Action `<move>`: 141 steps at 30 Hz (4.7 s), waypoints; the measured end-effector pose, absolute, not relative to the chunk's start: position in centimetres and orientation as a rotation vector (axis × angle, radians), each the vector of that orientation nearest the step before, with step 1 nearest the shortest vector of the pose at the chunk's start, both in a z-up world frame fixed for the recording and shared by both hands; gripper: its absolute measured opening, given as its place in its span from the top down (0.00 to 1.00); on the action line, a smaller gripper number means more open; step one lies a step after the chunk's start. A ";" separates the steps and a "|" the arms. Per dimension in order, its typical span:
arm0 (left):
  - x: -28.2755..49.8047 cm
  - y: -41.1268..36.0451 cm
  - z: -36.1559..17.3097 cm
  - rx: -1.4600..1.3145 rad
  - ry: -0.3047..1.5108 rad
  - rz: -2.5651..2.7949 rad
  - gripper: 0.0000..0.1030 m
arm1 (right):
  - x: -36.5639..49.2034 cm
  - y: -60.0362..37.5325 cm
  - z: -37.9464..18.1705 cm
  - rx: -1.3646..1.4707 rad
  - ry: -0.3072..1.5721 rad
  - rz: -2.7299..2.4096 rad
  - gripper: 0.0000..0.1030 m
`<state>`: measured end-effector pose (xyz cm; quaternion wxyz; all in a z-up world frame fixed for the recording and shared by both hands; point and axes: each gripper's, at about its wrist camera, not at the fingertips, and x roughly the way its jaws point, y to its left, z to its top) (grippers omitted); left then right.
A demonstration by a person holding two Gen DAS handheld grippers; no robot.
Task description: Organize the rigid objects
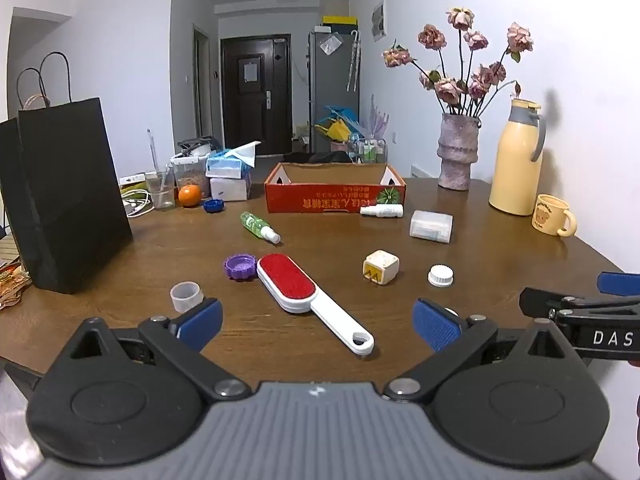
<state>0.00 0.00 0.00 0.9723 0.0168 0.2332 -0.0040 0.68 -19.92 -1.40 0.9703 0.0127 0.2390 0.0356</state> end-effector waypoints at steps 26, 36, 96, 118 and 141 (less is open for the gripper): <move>0.2 0.2 -0.3 0.015 0.462 -0.009 0.00 | 0.4 -19.9 -1.5 0.027 0.476 0.080 0.00; 0.2 0.2 -0.3 0.015 0.462 -0.009 0.00 | 0.4 -19.9 -1.5 0.027 0.474 0.081 0.00; 0.1 1.1 -0.4 0.022 0.459 0.000 0.00 | 0.4 -19.3 -1.5 0.001 0.450 0.081 0.00; 3.9 2.1 -2.9 -0.023 0.506 0.060 0.00 | 4.3 -20.0 -3.8 0.001 0.487 0.089 0.00; 9.4 6.0 -6.8 -0.084 0.568 0.151 0.00 | 11.8 -20.5 -8.3 0.035 0.603 0.089 0.06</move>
